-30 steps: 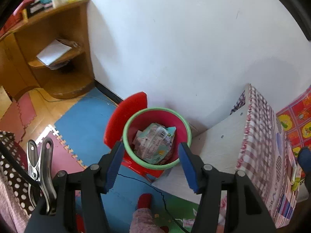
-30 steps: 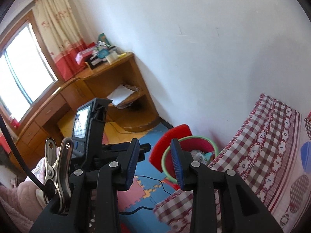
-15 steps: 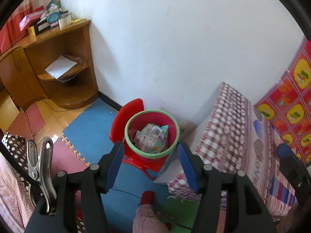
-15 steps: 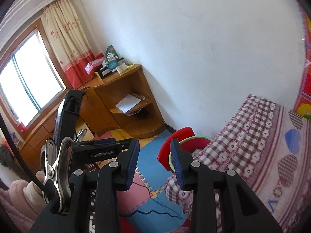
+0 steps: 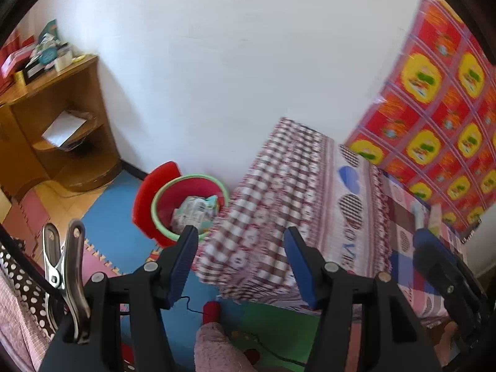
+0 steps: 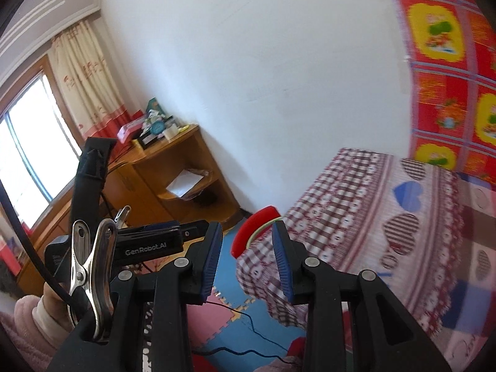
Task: Collect trash
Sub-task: 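Move both open tools over the bed toward the mask and box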
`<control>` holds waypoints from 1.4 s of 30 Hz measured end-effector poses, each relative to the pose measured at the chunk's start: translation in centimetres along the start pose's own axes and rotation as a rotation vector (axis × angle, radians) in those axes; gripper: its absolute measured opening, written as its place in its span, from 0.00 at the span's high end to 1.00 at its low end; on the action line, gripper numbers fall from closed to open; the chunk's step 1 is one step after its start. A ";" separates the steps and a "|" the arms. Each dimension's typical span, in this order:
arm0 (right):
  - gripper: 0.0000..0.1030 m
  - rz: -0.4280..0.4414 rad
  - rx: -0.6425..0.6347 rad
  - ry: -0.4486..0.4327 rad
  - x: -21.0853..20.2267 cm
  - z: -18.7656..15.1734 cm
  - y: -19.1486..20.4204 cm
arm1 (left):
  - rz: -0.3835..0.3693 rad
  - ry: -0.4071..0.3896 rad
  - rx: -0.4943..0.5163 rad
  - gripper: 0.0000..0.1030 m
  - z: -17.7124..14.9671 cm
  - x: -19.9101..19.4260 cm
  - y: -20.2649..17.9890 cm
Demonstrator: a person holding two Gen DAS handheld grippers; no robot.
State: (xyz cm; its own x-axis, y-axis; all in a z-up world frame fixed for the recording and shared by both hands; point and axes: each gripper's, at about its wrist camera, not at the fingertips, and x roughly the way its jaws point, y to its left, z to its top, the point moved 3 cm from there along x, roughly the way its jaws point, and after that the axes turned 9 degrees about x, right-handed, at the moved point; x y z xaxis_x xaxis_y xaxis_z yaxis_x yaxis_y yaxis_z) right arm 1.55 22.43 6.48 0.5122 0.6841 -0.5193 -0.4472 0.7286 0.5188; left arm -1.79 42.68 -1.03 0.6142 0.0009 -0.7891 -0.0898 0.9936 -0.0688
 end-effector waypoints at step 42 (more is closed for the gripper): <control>0.67 -0.379 0.278 -0.174 -9.9 1.3 -16.1 | -0.305 0.068 0.350 0.42 5.6 3.9 -22.3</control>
State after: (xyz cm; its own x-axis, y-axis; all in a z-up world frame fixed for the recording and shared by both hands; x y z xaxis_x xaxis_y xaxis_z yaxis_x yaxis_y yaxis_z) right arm 4.63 3.85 4.14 0.7262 0.3399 -0.5976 -0.0057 0.8722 0.4891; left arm 7.05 21.16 0.84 0.5177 -0.2926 -0.8040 0.3638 0.9258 -0.1027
